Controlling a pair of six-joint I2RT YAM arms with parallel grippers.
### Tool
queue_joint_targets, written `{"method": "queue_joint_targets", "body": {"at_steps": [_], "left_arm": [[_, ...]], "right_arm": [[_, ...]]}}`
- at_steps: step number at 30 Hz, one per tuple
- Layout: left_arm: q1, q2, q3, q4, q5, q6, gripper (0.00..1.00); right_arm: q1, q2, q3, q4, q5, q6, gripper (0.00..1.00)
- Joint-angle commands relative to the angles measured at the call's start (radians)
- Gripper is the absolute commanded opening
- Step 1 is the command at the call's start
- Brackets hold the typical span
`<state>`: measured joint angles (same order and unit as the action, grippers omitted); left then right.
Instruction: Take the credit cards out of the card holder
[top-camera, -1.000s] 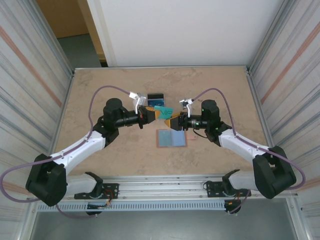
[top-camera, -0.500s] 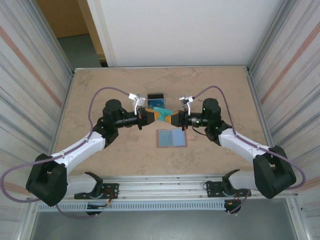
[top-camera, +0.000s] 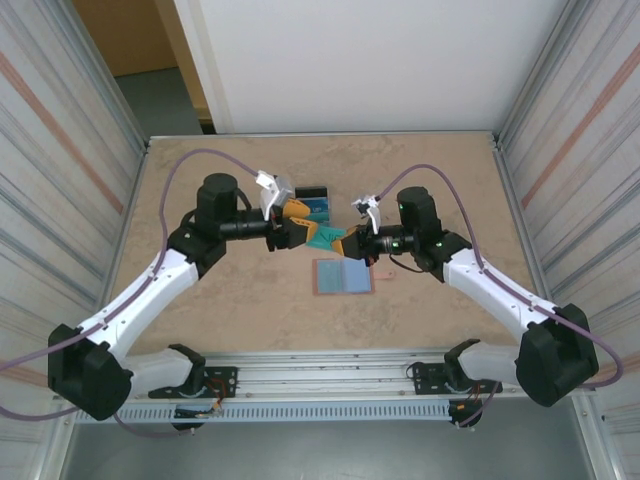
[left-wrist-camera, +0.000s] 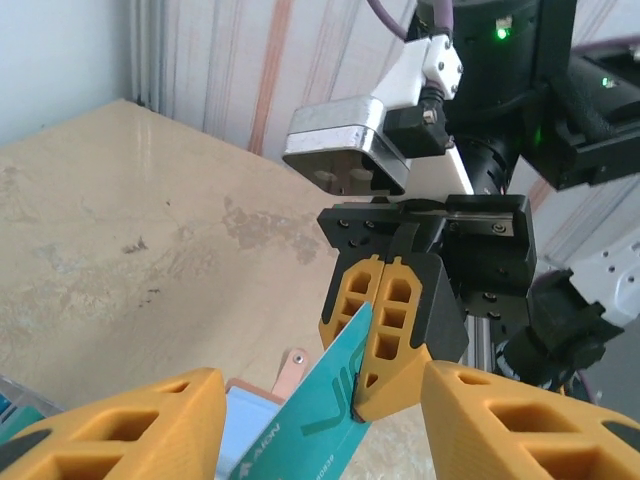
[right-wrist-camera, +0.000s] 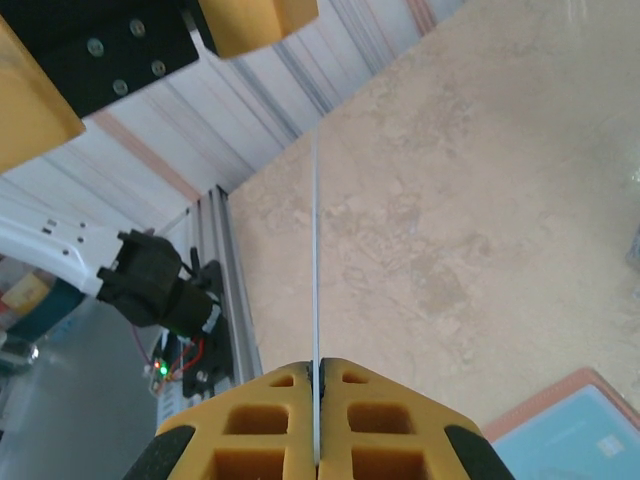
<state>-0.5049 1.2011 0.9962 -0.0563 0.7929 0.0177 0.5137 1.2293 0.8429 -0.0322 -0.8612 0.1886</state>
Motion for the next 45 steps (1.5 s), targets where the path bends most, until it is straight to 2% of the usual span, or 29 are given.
{"method": "queue_joint_targets", "body": {"at_steps": [1,5,12,14,17,18,22,24,27,28,30,31,35,36,38,39,45], "left_arm": [[-0.028,0.060,0.079,-0.211,0.044,0.217,0.54],[-0.052,0.152,0.180,-0.348,0.070,0.321,0.51],[-0.057,0.262,0.260,-0.432,0.119,0.395,0.48],[-0.057,0.284,0.280,-0.459,0.134,0.413,0.44],[-0.059,0.317,0.307,-0.507,0.166,0.448,0.33],[-0.058,0.326,0.316,-0.523,0.169,0.460,0.25],[-0.059,0.342,0.326,-0.548,0.171,0.498,0.01],[-0.055,0.341,0.325,-0.548,0.156,0.517,0.00],[-0.027,0.342,0.314,-0.516,0.149,0.547,0.00],[-0.012,0.343,0.304,-0.494,0.147,0.563,0.00],[0.022,0.344,0.277,-0.424,0.137,0.587,0.00],[0.036,0.347,0.268,-0.395,0.127,0.605,0.00],[0.075,0.381,0.256,-0.320,0.048,0.702,0.00],[0.082,0.397,0.262,-0.314,0.026,0.729,0.00],[0.101,0.433,0.274,-0.296,0.005,0.753,0.00],[0.113,0.457,0.286,-0.294,0.003,0.763,0.00],[0.156,0.585,0.332,-0.232,0.040,0.822,0.00]], "right_arm": [[0.012,-0.007,0.043,-0.119,-0.020,-0.092,0.00],[0.022,0.013,0.068,-0.156,-0.025,-0.115,0.00],[0.029,0.030,0.074,-0.164,-0.034,-0.120,0.00],[0.029,0.030,0.076,-0.169,-0.037,-0.122,0.00],[0.030,0.030,0.081,-0.175,-0.033,-0.125,0.00],[0.029,0.030,0.081,-0.176,-0.031,-0.125,0.00],[0.029,0.031,0.081,-0.176,-0.009,-0.124,0.02],[0.025,0.030,0.081,-0.178,0.015,-0.118,0.11],[0.004,0.026,0.078,-0.178,0.049,-0.092,0.43],[-0.007,0.026,0.075,-0.177,0.052,-0.080,0.47],[-0.024,0.017,0.065,-0.168,0.068,-0.060,0.52],[-0.030,0.011,0.059,-0.165,0.082,-0.051,0.58],[-0.041,-0.035,0.027,-0.151,0.173,-0.018,0.61],[-0.042,-0.049,0.020,-0.148,0.206,-0.003,0.67],[-0.046,-0.072,0.013,-0.155,0.261,0.018,0.73],[-0.046,-0.083,0.013,-0.161,0.289,0.029,0.97],[-0.047,-0.143,-0.003,-0.170,0.428,0.094,0.98]]}}
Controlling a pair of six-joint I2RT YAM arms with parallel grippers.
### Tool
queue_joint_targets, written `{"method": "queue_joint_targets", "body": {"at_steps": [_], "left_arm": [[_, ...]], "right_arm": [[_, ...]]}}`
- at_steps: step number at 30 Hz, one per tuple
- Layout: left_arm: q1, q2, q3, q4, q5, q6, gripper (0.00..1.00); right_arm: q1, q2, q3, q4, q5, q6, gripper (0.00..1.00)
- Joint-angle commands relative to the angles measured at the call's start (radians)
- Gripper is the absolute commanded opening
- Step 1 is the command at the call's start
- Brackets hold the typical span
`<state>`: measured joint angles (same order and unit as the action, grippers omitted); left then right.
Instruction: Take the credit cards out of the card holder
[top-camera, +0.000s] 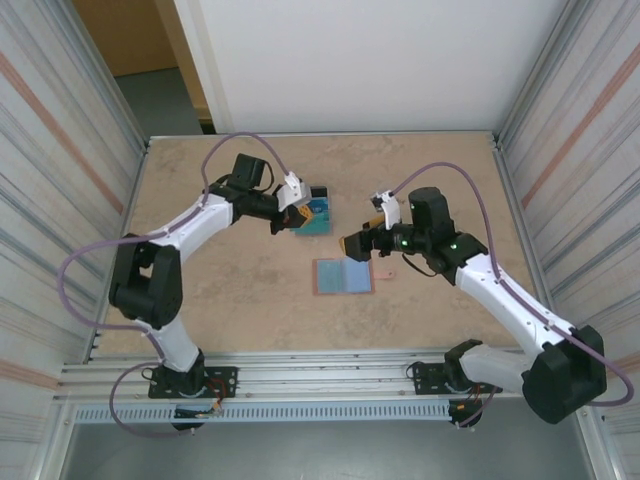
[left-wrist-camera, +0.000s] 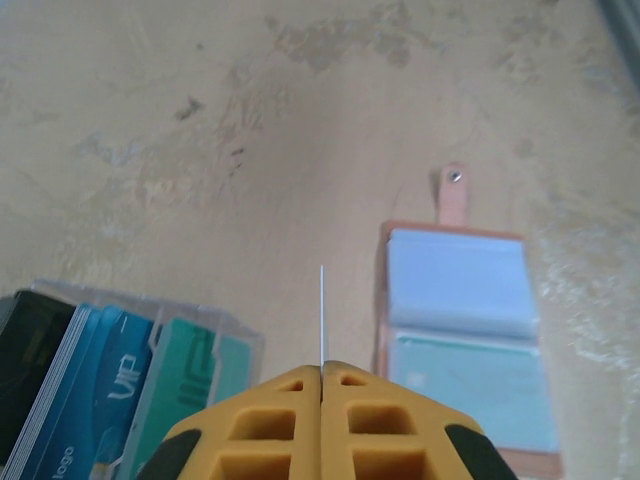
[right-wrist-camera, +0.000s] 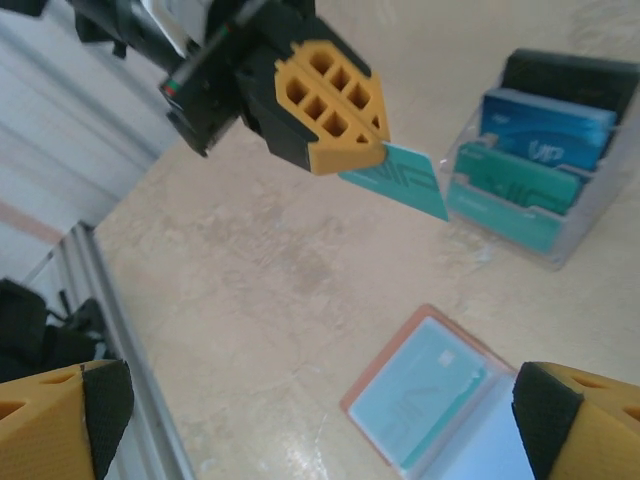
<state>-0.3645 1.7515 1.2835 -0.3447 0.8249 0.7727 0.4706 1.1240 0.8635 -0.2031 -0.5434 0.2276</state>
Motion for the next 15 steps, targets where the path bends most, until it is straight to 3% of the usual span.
{"method": "queue_joint_targets", "body": {"at_steps": [1,5,15], "left_arm": [[0.020,0.052,0.055,0.059,0.013,0.072,0.00],[0.029,0.131,0.123,0.051,0.006,0.088,0.00],[0.036,0.265,0.246,-0.001,0.024,0.122,0.00]], "right_arm": [[-0.004,-0.046,-0.027,0.001,0.138,0.066,0.98],[-0.004,-0.077,-0.044,-0.004,0.238,0.112,0.99],[-0.004,-0.089,-0.054,-0.024,0.273,0.134,0.98]]}}
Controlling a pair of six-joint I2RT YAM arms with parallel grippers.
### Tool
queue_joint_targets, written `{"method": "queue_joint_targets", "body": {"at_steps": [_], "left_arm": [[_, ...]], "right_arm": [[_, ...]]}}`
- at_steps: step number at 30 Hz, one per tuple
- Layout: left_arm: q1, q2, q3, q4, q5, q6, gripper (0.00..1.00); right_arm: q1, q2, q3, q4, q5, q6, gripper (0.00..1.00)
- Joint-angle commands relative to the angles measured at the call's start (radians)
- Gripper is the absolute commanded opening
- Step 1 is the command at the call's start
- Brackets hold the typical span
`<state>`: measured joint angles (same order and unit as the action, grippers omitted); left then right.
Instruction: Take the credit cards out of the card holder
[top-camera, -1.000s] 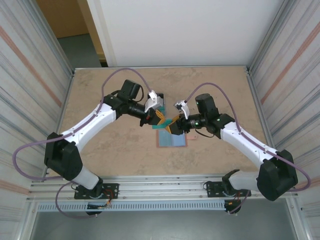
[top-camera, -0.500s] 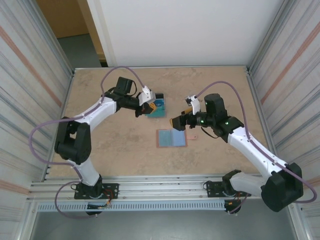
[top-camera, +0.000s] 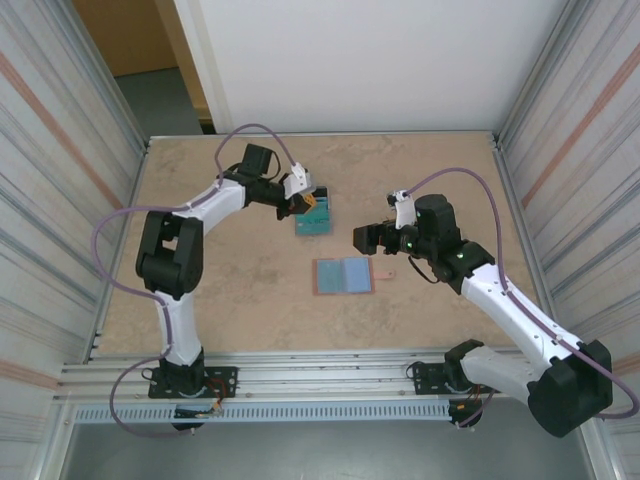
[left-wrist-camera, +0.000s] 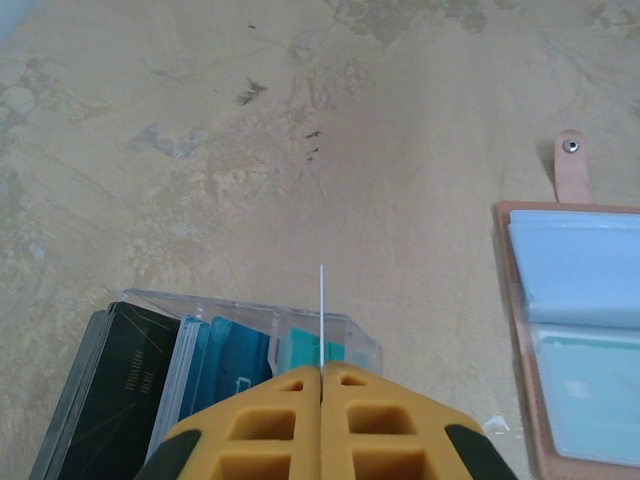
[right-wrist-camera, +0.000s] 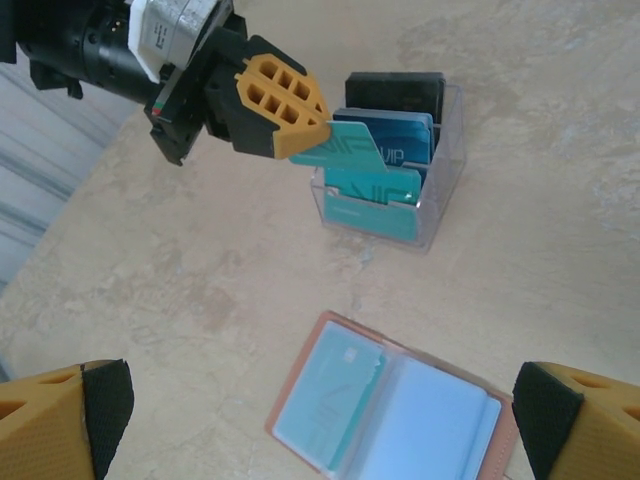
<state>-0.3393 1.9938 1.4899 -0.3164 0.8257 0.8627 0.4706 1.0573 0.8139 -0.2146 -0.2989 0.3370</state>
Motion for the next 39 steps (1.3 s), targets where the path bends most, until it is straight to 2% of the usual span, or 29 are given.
{"method": "queue_joint_targets", "body": {"at_steps": [1,28,39], "left_arm": [[0.010,0.030,0.045,-0.029,0.031,0.031,0.00],[0.011,0.149,0.156,-0.099,0.054,0.020,0.00],[-0.001,0.167,0.133,-0.075,0.063,-0.008,0.00]], "right_arm": [[-0.004,-0.023,-0.005,-0.012,0.029,0.025,0.99],[-0.003,-0.028,0.001,-0.028,0.033,0.017,0.99],[-0.003,-0.037,0.004,-0.037,0.041,0.011,0.99]]}}
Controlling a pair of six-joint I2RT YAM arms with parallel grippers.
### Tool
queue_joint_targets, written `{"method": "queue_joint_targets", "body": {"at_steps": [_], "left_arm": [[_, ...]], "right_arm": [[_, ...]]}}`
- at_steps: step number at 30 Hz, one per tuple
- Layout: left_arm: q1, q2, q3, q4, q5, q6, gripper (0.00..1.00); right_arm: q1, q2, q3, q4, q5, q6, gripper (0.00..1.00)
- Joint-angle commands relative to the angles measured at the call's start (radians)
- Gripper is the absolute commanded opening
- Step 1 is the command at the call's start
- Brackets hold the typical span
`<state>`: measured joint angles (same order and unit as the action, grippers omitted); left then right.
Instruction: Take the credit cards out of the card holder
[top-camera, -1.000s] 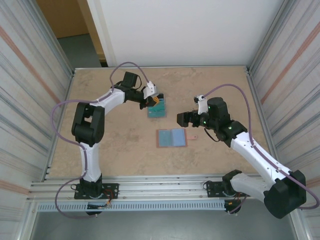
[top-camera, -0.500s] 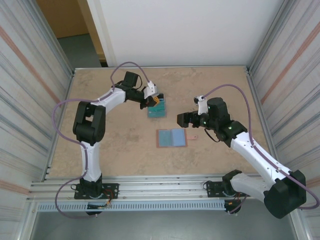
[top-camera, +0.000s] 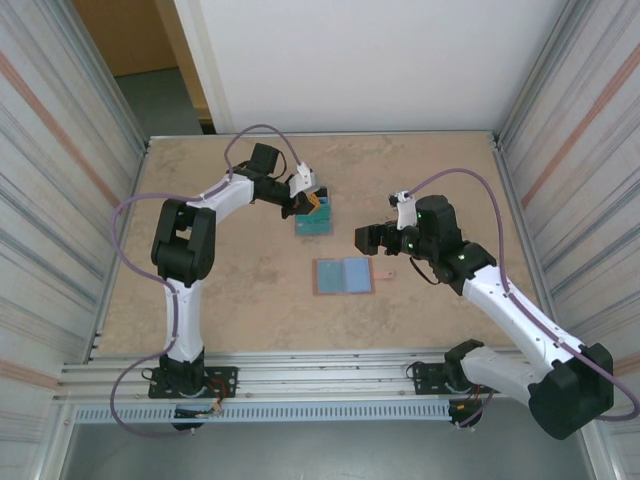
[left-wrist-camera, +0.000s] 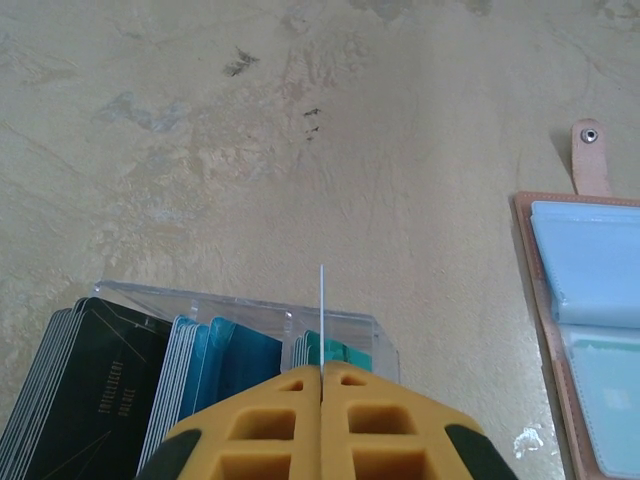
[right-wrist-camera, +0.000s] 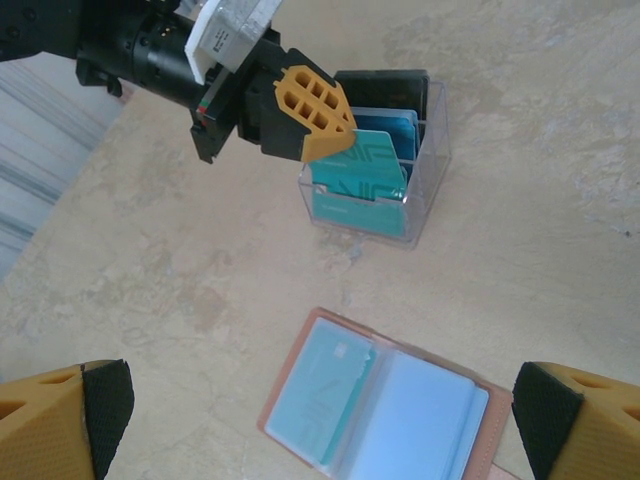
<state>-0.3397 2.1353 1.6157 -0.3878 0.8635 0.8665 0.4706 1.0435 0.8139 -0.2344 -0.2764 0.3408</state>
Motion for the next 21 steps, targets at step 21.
{"method": "queue_joint_targets", "body": {"at_steps": [21], "left_arm": [[-0.010,0.036,0.023,-0.001,-0.021,-0.047,0.20]], "right_arm": [[-0.004,-0.042,0.006,-0.039,0.045,-0.003,0.98]]}}
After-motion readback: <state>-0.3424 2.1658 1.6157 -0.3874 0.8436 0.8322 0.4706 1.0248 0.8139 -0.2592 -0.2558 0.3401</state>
